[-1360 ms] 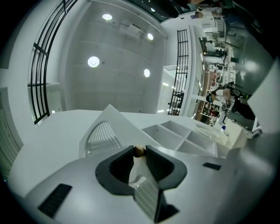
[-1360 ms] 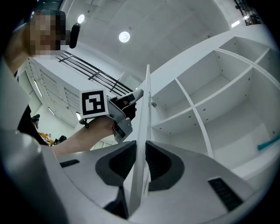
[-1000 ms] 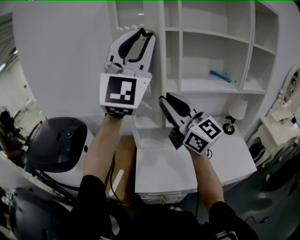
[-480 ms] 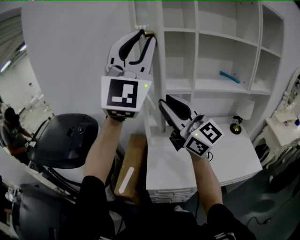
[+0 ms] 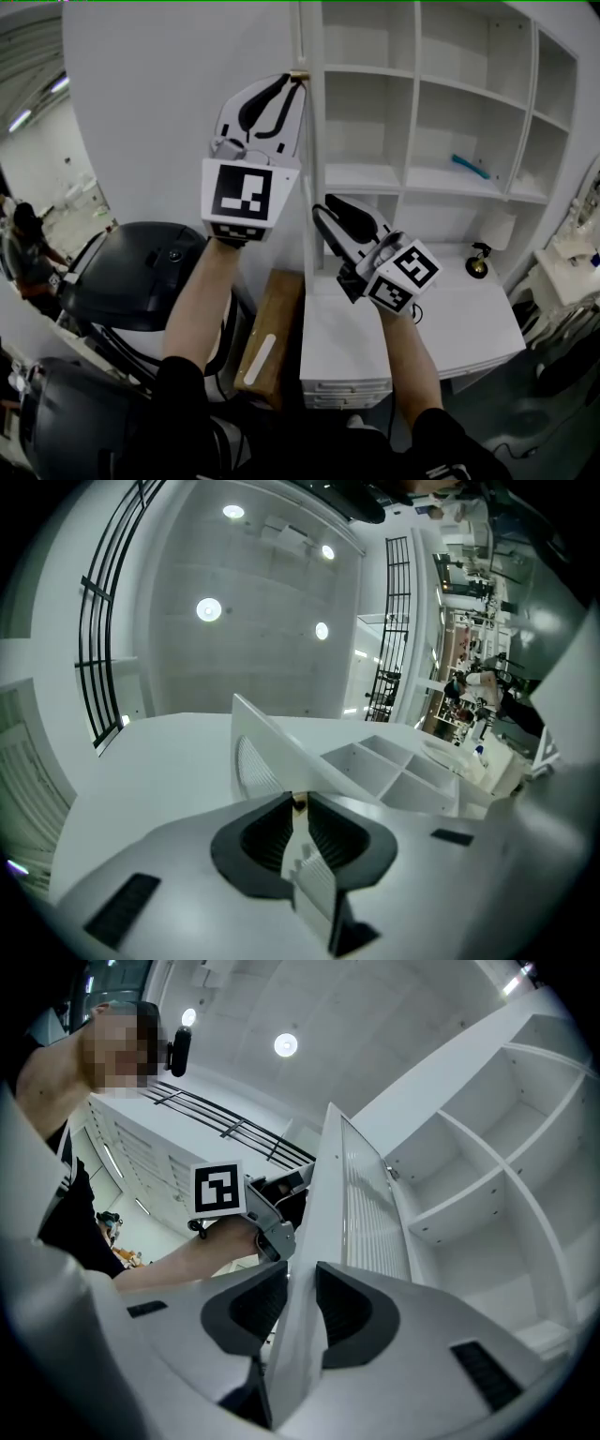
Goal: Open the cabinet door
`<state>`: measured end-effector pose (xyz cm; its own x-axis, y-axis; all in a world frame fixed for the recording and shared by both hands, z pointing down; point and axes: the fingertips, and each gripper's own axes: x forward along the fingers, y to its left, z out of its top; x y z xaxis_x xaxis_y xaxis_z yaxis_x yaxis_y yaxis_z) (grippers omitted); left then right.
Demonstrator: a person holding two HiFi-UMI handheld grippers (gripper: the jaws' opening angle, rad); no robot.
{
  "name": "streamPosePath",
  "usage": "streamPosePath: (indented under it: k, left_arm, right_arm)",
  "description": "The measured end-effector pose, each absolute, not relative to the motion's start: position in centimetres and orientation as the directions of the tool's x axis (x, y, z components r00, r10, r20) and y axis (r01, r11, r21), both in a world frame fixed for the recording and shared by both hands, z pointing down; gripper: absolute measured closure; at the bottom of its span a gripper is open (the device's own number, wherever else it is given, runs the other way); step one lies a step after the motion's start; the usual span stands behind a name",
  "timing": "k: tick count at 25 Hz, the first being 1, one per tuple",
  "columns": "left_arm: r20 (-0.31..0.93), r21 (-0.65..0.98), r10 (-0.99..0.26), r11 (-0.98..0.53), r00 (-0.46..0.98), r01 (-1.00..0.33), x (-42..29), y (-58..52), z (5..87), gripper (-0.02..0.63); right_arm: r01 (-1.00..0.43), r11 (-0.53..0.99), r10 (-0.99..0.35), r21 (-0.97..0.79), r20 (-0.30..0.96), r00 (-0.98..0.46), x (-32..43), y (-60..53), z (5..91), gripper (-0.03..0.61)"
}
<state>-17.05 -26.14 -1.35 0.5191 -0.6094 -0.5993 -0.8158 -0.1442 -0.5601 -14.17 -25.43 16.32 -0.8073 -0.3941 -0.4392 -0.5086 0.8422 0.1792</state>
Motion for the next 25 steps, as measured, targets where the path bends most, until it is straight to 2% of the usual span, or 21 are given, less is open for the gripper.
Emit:
streamPosePath:
  k: [9,11,21,25]
  left_arm:
    - [-0.566,-0.61,-0.626,-0.12,0.537,-0.783,-19.7,-25.8,1.7,0.583]
    - [-0.562,-0.597,-0.626,-0.146,0.541,-0.789,-19.9,-25.8,2.4,0.6]
    - [-0.519,-0.545,-0.619,-0.292,0.59,-0.786,-19.9,-24.4,7.4,0.601]
    - [-0.515,-0.473,-0.638,-0.346,0.572,-0.811,-19.8,-24.1,9.5,0.603]
  right_arm:
    - [-0.483,0.847,-0.367,0.222,-0.415,-0.833,-17.4,-25.1,16.6,0.468]
    - [-0.48,0.847,-0.364,0.226,-0.411,-0.836,-17.8,-25.1,16.6,0.468]
    - [-0.512,0.824,-0.385,0.243,-0.424,-0.82,-17.5,-24.7,16.7,0.468]
    - [-0.585,0.775,-0.449,0.241,-0.441,-0.777,-15.4,-24.8,16.9,0.502]
